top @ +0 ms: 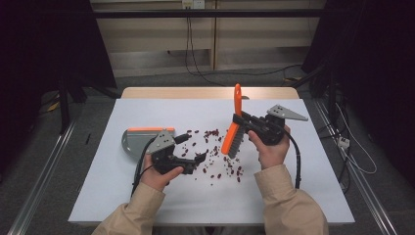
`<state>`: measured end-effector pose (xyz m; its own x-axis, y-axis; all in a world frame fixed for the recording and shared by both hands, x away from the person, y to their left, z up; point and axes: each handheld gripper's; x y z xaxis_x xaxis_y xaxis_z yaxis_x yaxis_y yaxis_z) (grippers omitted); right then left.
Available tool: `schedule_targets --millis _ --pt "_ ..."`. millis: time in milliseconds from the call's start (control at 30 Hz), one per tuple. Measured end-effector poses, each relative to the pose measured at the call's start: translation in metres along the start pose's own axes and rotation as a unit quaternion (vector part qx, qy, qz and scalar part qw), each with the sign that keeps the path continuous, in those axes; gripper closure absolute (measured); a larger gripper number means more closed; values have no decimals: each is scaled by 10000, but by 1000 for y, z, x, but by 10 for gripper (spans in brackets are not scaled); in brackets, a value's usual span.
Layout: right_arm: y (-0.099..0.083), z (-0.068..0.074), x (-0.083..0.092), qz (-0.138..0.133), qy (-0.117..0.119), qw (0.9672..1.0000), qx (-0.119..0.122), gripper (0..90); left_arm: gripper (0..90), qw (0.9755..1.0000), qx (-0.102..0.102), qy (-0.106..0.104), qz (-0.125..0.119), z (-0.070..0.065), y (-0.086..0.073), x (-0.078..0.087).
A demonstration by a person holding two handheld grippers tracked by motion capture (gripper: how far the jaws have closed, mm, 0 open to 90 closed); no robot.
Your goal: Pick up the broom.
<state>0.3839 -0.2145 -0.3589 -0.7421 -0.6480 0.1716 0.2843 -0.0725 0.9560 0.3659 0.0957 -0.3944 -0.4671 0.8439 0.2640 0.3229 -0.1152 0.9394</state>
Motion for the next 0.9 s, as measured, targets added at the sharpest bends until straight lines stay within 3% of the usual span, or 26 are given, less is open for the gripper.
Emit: schedule_targets --millis 333,533,700,900 --pt "1 15 -19 85 121 9998 121 713 200 9995 113 -220 207 -6 1 -24" --pt "0 21 -27 150 196 9995 172 713 237 9986 234 -318 360 -10 -1 -35" --pt "-2 26 -31 164 252 9994 153 713 319 9982 246 -198 502 -10 -2 -38" --pt "-2 31 -36 188 305 9992 197 713 484 9982 270 -16 535 -10 -4 -39"
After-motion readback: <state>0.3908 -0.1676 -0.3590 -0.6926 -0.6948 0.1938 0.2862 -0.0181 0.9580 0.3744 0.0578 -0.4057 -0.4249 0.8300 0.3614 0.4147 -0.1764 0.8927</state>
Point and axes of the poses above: each handheld gripper's, and its own axes: x roughly backward along the jaws, y roughly out of its top, z roughly to its left, and after that the axes turned 3 degrees about x, right-handed
